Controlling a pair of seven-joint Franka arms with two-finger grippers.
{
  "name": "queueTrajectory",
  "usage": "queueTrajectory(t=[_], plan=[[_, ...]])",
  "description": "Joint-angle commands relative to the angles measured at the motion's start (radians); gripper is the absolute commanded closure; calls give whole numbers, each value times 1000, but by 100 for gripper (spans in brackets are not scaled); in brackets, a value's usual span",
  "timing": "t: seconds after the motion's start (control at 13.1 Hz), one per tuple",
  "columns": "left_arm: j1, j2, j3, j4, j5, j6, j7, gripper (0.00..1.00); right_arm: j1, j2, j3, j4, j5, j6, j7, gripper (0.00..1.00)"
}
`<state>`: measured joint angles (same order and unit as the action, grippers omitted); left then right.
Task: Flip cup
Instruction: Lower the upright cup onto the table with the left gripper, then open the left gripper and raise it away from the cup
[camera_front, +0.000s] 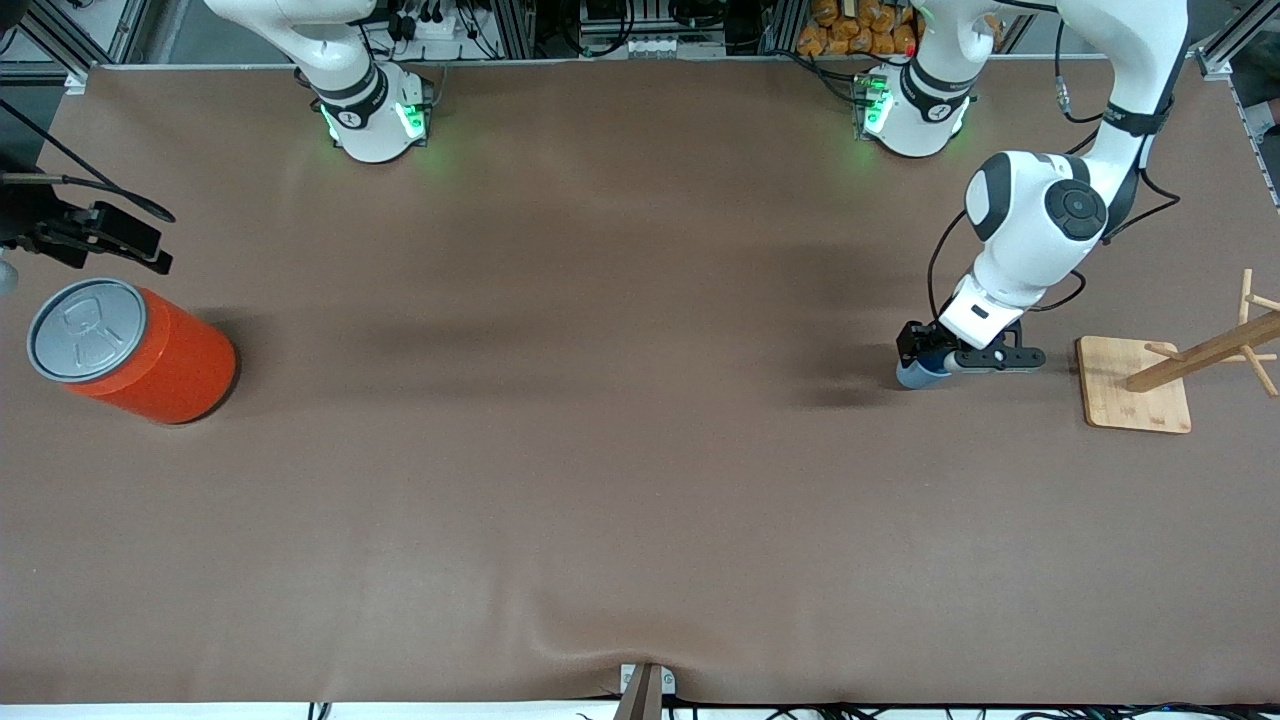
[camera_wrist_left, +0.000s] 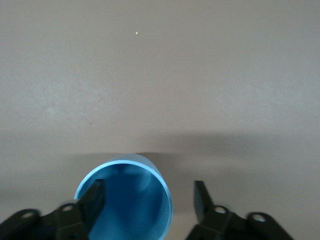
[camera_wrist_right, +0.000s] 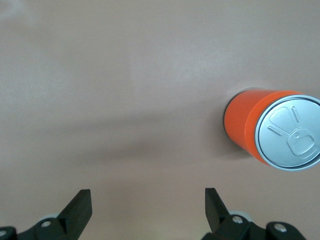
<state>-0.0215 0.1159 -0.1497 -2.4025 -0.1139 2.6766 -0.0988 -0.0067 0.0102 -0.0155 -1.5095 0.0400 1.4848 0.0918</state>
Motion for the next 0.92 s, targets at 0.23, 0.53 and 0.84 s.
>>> queueTrajectory(t=[0.23,0.53,0.84], plan=[[6,-76,-14,231,23,-418,-65,0,-24,-7,8,18,18,-32,5,0],[17,-65,-4,432,25,-618,-58,0,-25,-7,8,20,18,-31,9,0],[55,-53,-2,568,42,-721,-55,0,-25,-7,9,20,20,-31,8,0]])
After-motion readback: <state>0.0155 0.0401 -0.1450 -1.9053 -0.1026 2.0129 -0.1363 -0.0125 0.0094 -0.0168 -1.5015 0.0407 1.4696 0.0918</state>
